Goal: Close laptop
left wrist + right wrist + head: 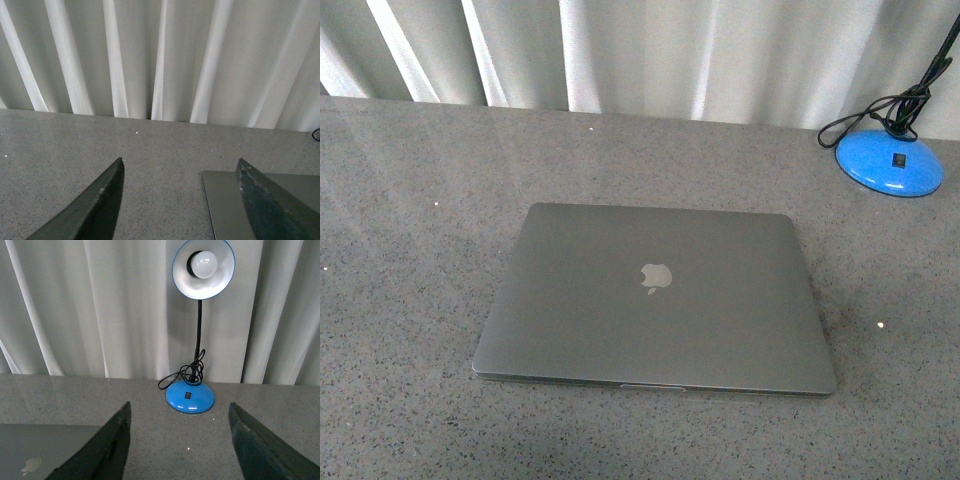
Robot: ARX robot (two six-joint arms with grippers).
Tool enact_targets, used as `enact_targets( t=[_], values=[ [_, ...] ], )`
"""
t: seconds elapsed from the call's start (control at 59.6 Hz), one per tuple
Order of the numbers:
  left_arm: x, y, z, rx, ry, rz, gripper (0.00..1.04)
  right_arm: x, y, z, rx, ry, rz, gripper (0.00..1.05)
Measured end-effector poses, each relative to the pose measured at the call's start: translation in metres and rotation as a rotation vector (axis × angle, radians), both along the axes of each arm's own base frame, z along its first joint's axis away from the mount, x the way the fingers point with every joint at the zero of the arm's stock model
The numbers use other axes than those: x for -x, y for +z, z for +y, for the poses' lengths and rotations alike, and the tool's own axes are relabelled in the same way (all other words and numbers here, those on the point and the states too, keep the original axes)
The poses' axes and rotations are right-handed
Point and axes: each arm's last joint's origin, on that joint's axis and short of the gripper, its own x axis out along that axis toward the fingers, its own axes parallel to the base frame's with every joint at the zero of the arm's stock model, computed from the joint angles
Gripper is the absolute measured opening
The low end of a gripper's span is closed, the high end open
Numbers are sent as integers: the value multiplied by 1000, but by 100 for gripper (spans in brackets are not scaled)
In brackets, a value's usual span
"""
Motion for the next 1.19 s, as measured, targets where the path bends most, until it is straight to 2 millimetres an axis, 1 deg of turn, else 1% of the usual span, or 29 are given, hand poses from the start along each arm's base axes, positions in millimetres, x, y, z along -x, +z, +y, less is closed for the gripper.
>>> enact_targets(
  t=[0.034,0.084,0.101,0.134,0.151,0.168,0.235,1.192],
  values=[
    [0,0,0,0,0,0,75,0,0,0,0,0,0,72],
    [0,0,0,0,0,0,88,0,0,0,0,0,0,84],
    [0,0,0,0,0,0,90,0,0,0,0,0,0,86],
    [0,0,0,0,0,0,97,0,0,0,0,0,0,93],
    [0,0,0,0,0,0,98,0,0,0,0,0,0,96],
    [0,0,0,-2,0,0,100,0,0,0,-1,0,0,97],
    [0,0,0,-2,0,0,97,0,0,0,-1,0,0,94],
    [0,0,0,-3,0,0,98,0,0,0,-1,0,0,95]
  ],
)
